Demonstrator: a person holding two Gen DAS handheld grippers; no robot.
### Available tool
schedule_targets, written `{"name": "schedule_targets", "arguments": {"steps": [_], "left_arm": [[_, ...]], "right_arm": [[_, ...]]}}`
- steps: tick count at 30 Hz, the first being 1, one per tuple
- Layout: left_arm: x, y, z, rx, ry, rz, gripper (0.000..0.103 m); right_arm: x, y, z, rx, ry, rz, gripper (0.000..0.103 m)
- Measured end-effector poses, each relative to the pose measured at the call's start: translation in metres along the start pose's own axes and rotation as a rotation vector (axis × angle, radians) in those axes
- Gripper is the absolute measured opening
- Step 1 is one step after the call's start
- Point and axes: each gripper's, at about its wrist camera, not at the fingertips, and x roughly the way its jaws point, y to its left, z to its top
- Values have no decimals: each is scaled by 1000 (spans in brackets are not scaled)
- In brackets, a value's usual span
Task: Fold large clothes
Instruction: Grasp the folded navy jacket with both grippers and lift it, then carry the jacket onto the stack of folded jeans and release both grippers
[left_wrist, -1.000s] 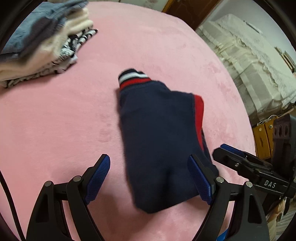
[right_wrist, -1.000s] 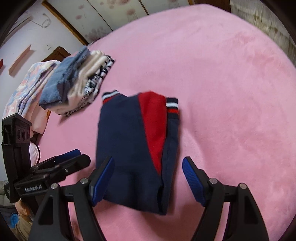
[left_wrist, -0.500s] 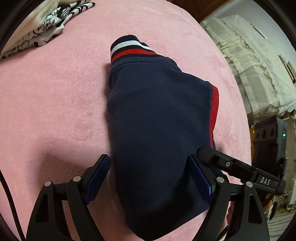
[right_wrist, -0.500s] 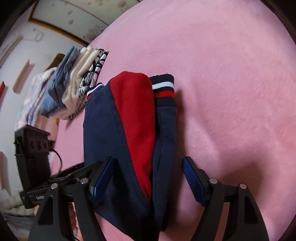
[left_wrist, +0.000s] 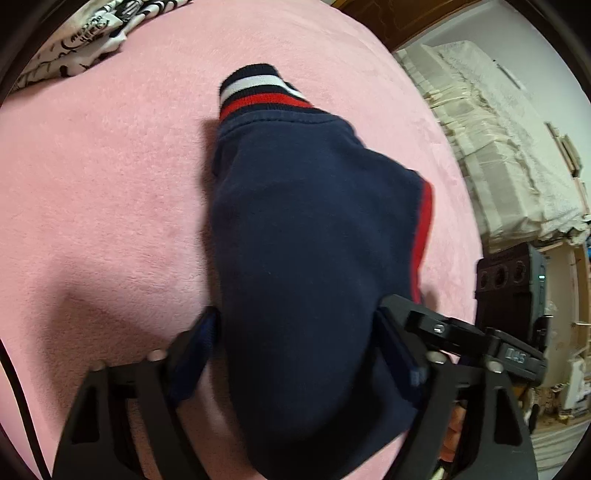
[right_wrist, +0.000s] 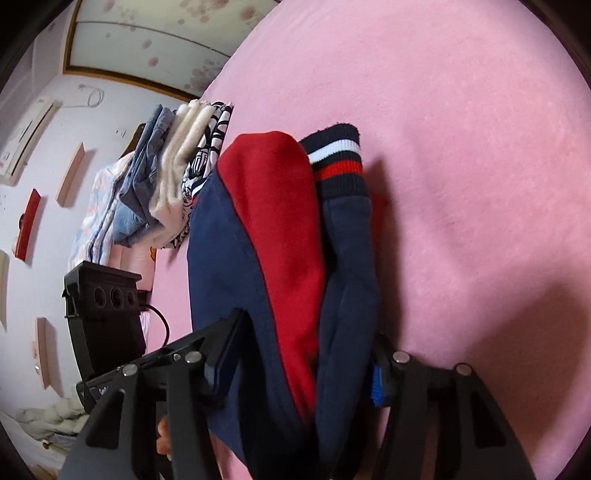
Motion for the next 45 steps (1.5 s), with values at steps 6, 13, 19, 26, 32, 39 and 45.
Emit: {"name": "schedule_targets", "arguments": {"steps": [6, 13, 19, 26, 32, 39, 45], "left_arm": [[-9, -9, -4, 21, -18, 4, 55], [-39, -22, -16, 59, -36, 35, 48], [-83, -20, -34, 58, -32, 36, 48], [-154, -7, -47, 54, -40, 60, 49], [-232, 14, -40, 68, -63, 110, 49], [-324, 45, -10, 52, -115, 134, 50], [-372, 59, 54, 87, -156, 177, 51]], "right_arm": [[-4, 15, -4, -32, -28, -39, 43], [-14, 44, -23, -49, -48, -67, 39], [-20, 84, -53, -57, -54, -59, 39], [-15, 143, -74, -71, -46, -25, 39], [3, 209, -77, -64, -16, 18, 39], [20, 292, -65, -130, -32, 66, 38], [42, 341, -16, -141, -57, 106, 38]]}}
